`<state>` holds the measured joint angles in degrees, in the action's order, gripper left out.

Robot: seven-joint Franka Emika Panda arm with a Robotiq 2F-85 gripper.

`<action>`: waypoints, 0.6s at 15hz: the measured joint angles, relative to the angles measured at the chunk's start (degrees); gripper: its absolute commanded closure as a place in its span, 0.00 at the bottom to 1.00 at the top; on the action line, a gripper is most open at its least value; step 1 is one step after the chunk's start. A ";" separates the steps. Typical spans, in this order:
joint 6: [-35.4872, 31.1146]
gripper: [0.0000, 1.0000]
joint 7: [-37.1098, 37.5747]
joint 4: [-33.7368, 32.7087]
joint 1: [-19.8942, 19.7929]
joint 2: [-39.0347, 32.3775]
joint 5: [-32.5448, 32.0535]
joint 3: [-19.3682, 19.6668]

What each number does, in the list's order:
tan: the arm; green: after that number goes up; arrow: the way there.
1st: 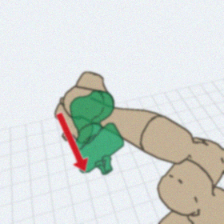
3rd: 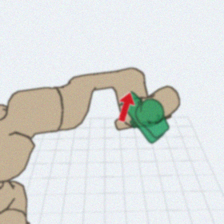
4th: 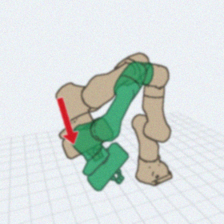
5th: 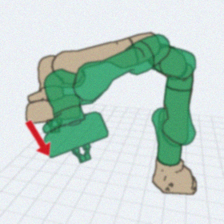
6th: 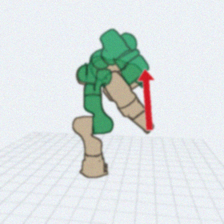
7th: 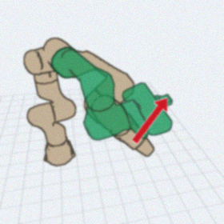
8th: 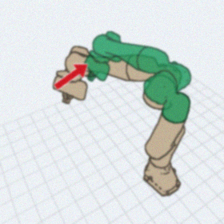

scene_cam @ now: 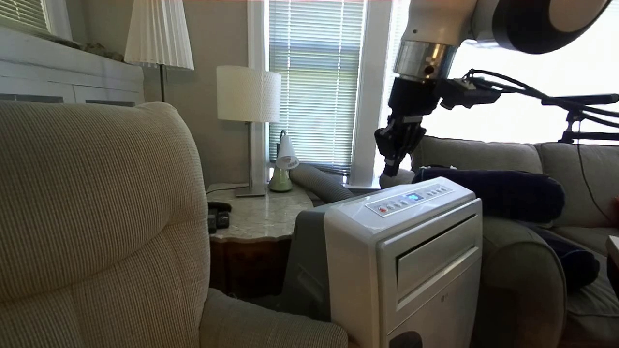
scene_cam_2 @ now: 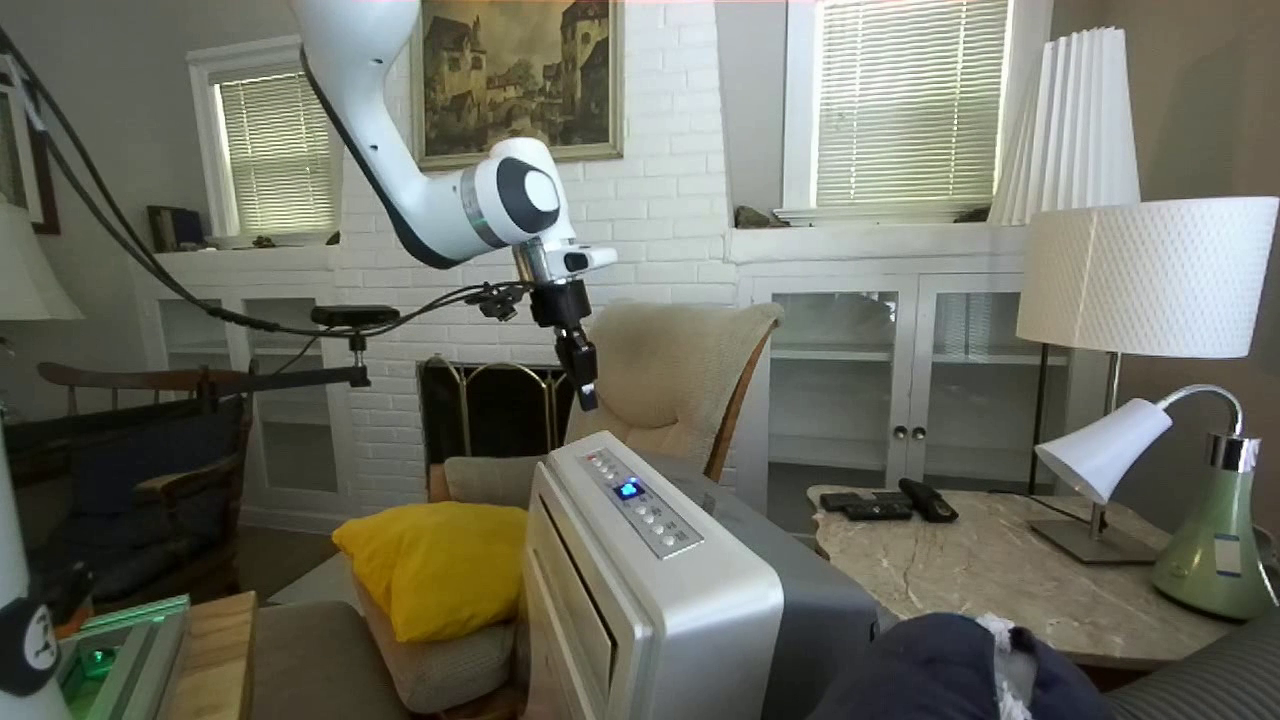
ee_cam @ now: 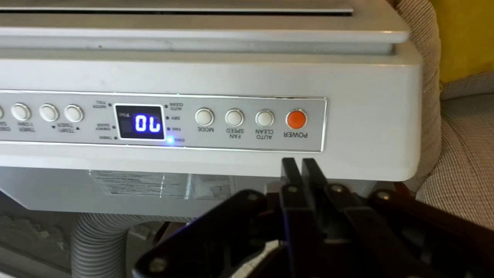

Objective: Turn on the air conditioner.

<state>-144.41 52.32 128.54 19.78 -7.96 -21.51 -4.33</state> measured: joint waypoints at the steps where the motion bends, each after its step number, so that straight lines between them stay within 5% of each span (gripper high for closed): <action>1: 1.24 0.53 -0.47 0.41 -0.30 1.17 0.00 -0.31; 9: 9.62 0.01 -10.22 3.12 -4.70 9.59 3.96 -2.65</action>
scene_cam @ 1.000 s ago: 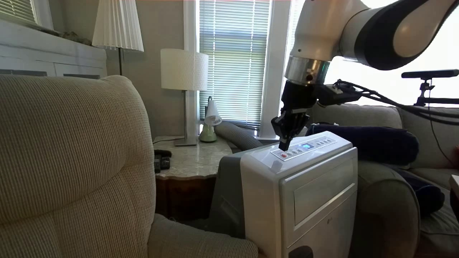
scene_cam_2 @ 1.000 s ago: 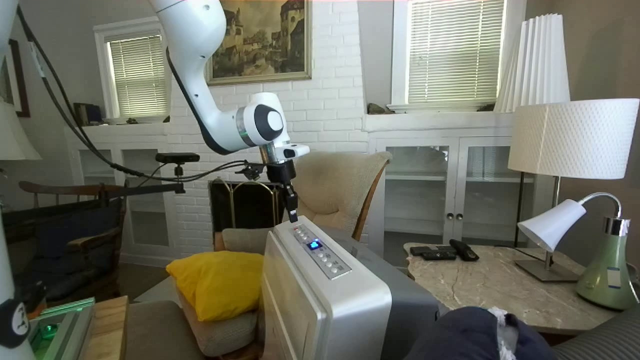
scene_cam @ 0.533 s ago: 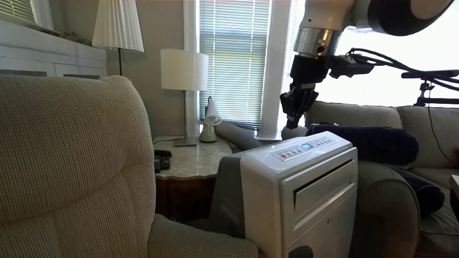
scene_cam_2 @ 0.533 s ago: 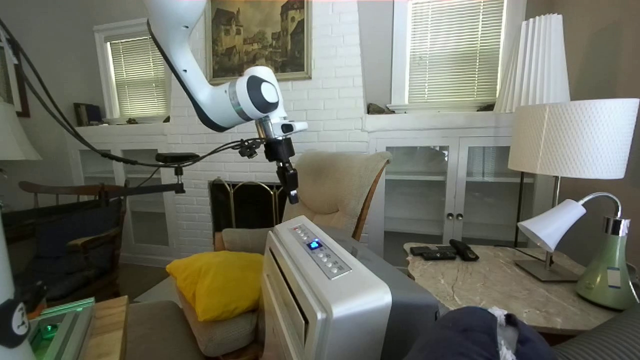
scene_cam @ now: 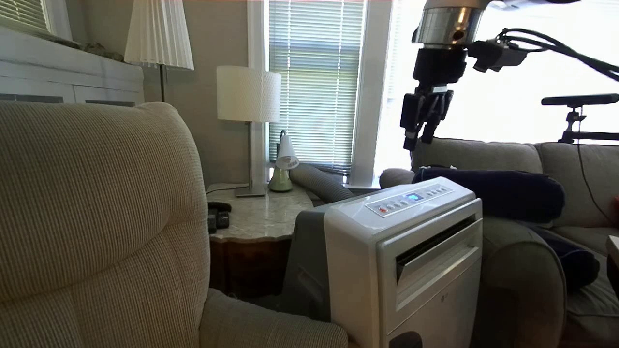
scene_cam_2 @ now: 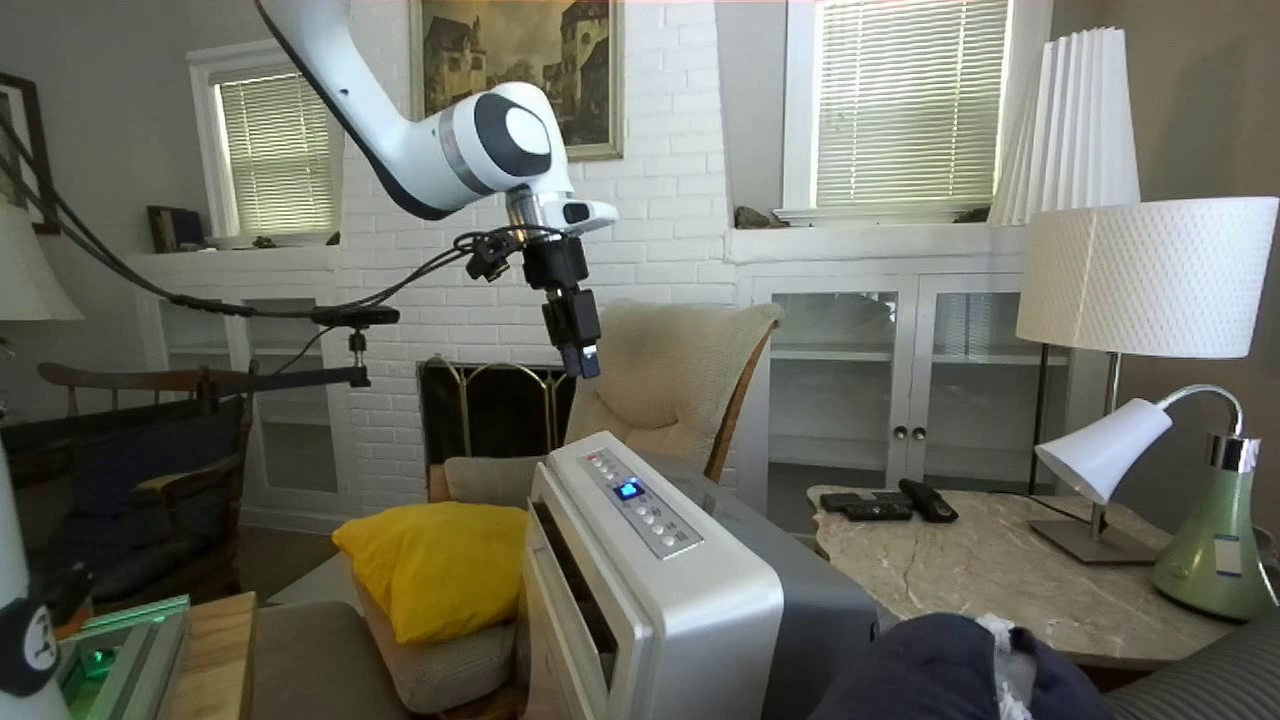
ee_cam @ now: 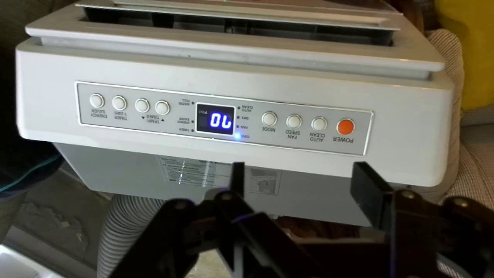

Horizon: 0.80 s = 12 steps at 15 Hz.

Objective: Turn on the air conditioner.

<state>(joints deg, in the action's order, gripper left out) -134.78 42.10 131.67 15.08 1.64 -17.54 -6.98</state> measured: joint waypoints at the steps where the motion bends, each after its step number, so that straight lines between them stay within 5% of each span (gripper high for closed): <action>1: 0.90 0.00 -1.61 0.22 -0.63 0.76 1.11 -0.05; 12: 9.77 0.00 -7.70 1.30 -7.07 4.19 6.23 0.20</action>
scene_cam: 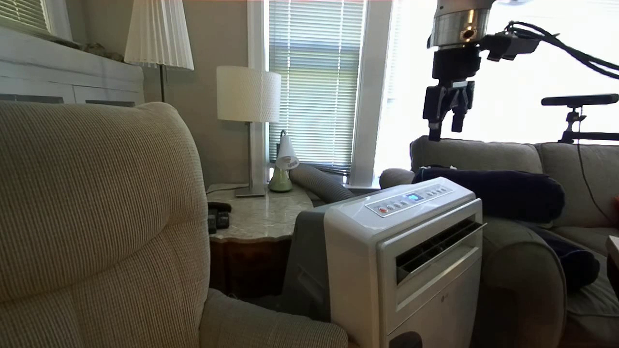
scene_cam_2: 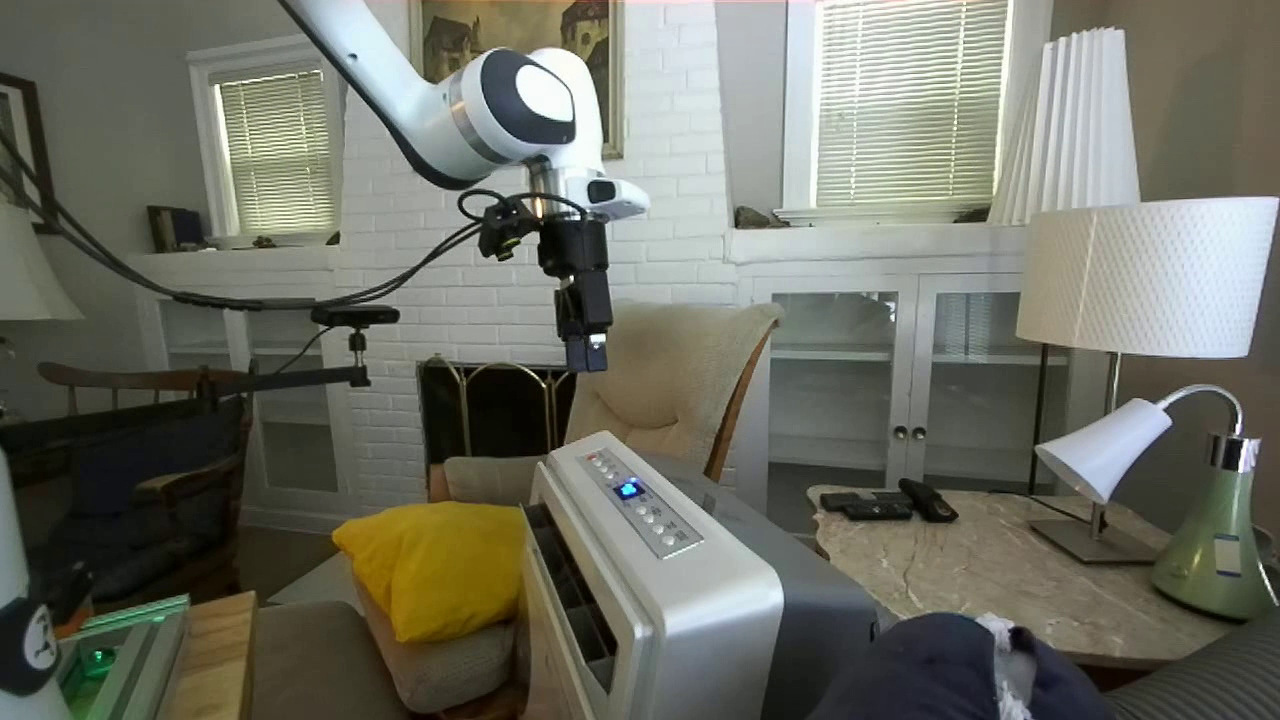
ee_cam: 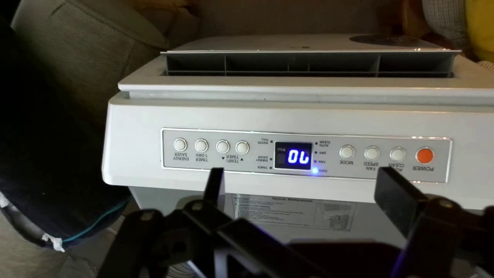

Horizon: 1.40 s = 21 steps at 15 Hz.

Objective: Turn on the air conditioner.

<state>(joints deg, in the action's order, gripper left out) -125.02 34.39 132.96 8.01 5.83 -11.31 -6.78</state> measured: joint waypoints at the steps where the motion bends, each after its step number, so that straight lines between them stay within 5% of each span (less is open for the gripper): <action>1: -0.05 0.00 -0.01 0.35 -0.39 0.00 0.30 0.06; 14: -15.27 0.00 -1.61 4.37 -4.20 -3.64 4.85 2.43; 21: -16.63 0.00 -1.70 4.46 -4.26 -4.76 4.84 2.59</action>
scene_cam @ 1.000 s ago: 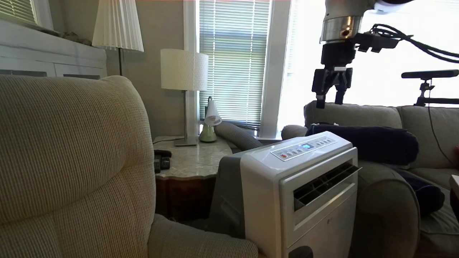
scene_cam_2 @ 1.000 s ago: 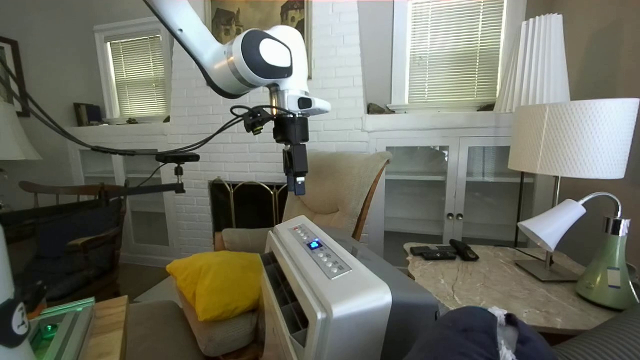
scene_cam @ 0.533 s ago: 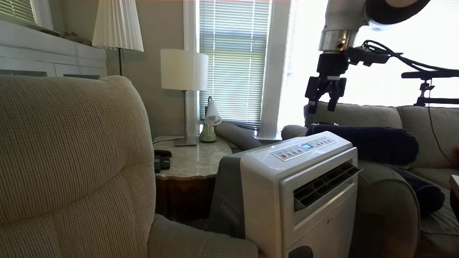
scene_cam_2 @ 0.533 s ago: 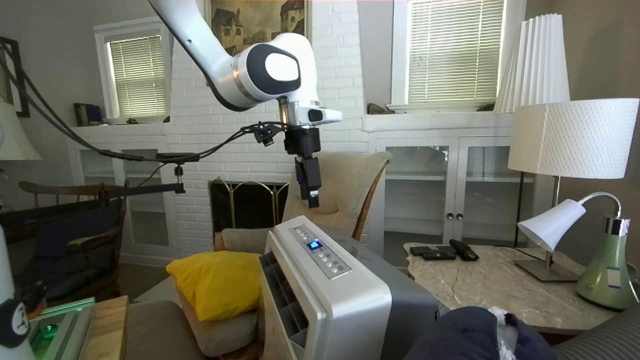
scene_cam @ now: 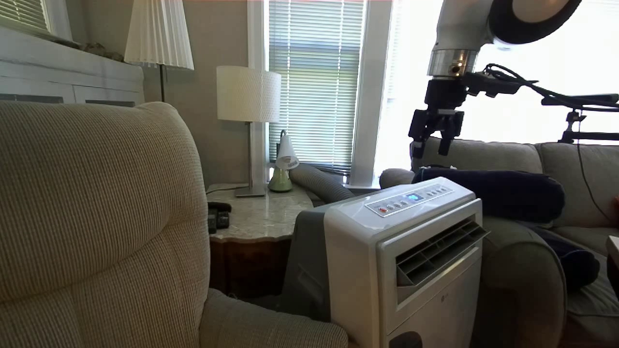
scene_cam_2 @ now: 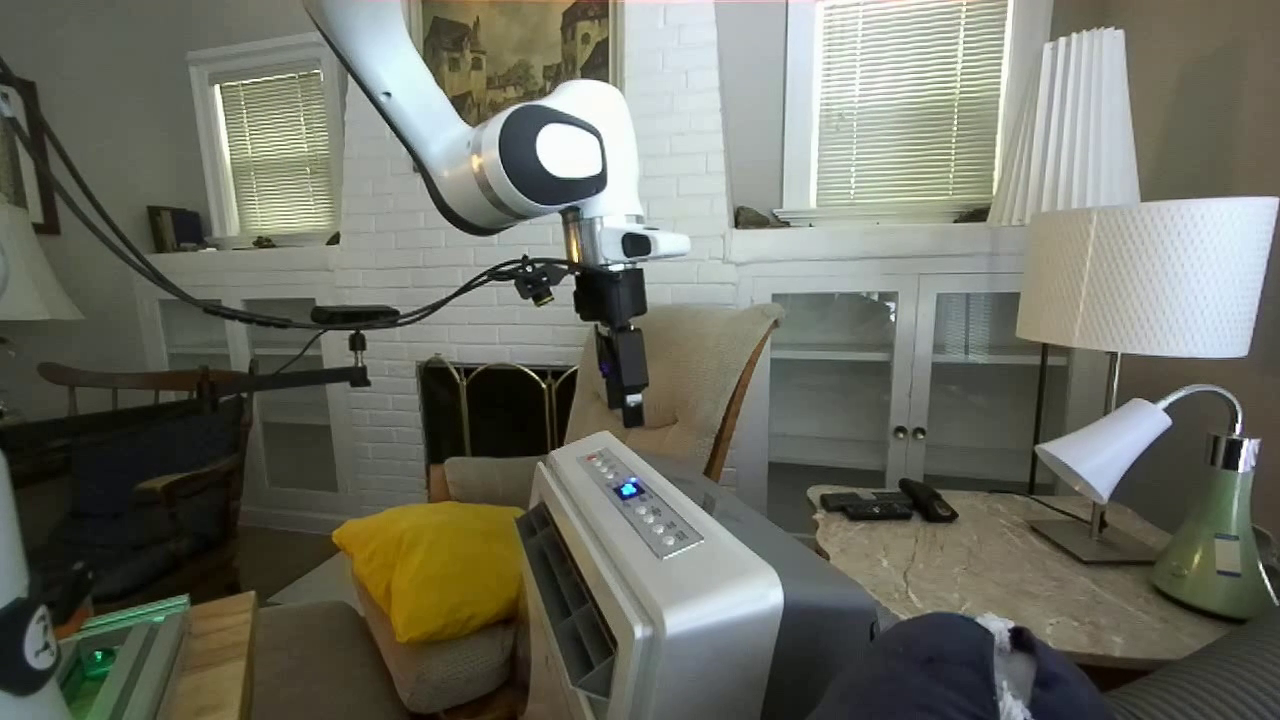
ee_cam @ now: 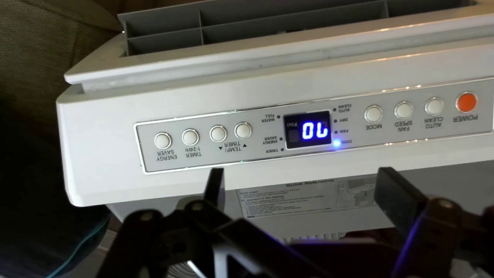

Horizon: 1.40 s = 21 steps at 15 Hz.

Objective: Turn on the air conditioner.

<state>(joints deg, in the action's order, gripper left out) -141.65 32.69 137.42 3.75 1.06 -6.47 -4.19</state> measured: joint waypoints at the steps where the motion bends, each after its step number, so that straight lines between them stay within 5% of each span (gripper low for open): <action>1: 0.00 0.00 0.00 0.00 0.04 0.00 0.00 -0.02; 6: -0.79 0.00 0.00 0.00 0.14 -0.68 -0.03 -0.14; 7: -1.22 0.25 0.00 -0.01 0.14 -0.99 -0.03 -0.14; 16: -4.89 0.86 0.00 -0.27 0.12 -4.96 -0.03 0.78; 18: -5.29 0.98 0.00 -0.42 0.12 -5.81 -0.05 1.23; 21: -5.87 1.00 0.00 -0.47 0.14 -6.79 -0.12 1.85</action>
<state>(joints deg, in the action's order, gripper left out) -147.52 32.69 136.95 3.89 -5.72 -6.59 -2.34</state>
